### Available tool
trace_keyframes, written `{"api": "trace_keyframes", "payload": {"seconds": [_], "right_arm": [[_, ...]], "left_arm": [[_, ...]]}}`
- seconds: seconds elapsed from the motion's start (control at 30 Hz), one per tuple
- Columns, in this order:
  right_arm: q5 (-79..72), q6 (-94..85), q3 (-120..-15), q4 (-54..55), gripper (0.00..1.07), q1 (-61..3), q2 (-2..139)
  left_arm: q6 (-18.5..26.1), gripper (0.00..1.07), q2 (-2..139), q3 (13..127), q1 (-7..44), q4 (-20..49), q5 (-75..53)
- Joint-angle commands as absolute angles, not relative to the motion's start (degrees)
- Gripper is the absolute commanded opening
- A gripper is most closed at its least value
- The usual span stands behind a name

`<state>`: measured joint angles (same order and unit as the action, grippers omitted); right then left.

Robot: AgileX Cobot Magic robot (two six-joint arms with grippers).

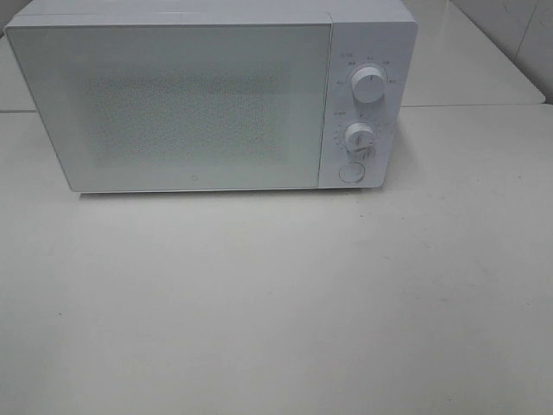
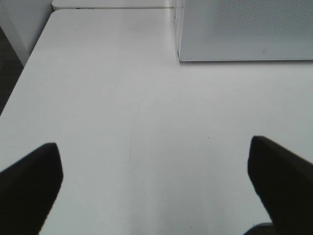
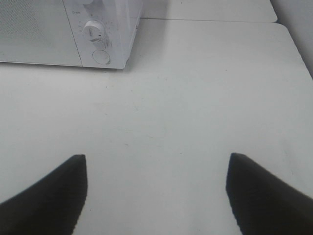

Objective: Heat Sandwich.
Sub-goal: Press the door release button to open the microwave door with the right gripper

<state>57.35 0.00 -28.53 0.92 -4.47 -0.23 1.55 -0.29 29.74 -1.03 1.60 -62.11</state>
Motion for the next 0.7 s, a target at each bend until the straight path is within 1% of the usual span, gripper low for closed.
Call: {"api": "trace_keyframes", "payload": {"seconds": [0.03,0.37,0.6,0.7], "right_arm": [[57.0,-0.6,-28.5,0.6,0.76,-4.0,-1.8],[56.2,0.0,-29.1,1.3,0.76,-4.0,-1.3],[53.7,0.0,-30.0,1.3,0.76,-4.0,5.8],[49.2,0.0,-30.1,1.3,0.76,-4.0,10.3]], "left_arm": [[1.4,0.98,-1.2,29.6,-1.1,1.8,-61.2],[1.4,0.98,-1.2,29.6,-1.1,1.8,-61.2],[1.4,0.98,-1.2,29.6,-1.1,1.8,-61.2],[1.4,0.98,-1.2,29.6,-1.1,1.8,-61.2]]}}
